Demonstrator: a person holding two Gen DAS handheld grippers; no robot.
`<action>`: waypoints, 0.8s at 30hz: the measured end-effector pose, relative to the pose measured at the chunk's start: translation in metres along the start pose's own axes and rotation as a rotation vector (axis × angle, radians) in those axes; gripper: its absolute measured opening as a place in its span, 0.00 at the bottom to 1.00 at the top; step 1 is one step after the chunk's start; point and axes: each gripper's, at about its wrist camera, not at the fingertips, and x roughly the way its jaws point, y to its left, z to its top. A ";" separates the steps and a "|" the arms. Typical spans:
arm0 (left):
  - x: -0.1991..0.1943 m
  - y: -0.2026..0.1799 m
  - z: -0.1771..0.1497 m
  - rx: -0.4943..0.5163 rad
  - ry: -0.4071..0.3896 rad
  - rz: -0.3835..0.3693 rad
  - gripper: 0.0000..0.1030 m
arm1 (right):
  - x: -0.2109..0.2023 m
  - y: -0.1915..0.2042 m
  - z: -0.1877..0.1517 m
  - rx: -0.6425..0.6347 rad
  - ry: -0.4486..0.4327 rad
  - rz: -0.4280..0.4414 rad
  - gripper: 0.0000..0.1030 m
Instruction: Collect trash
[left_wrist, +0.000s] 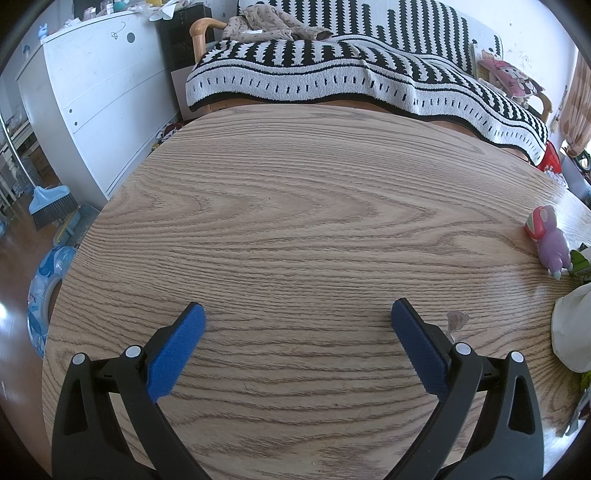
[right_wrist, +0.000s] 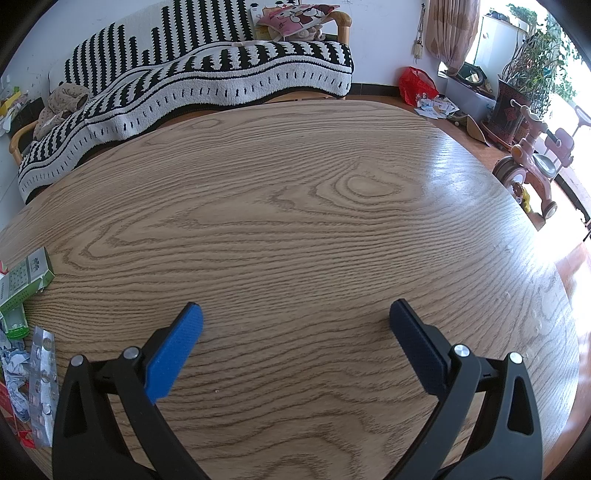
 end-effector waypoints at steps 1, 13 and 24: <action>0.000 0.000 0.000 0.000 0.000 0.000 0.94 | 0.000 0.000 0.000 0.000 0.000 0.000 0.95; 0.000 0.000 0.000 0.000 0.000 0.000 0.94 | 0.000 0.000 0.000 0.000 0.000 0.000 0.95; 0.000 0.000 0.000 0.000 0.000 0.000 0.94 | 0.002 0.001 0.000 -0.001 -0.001 0.001 0.95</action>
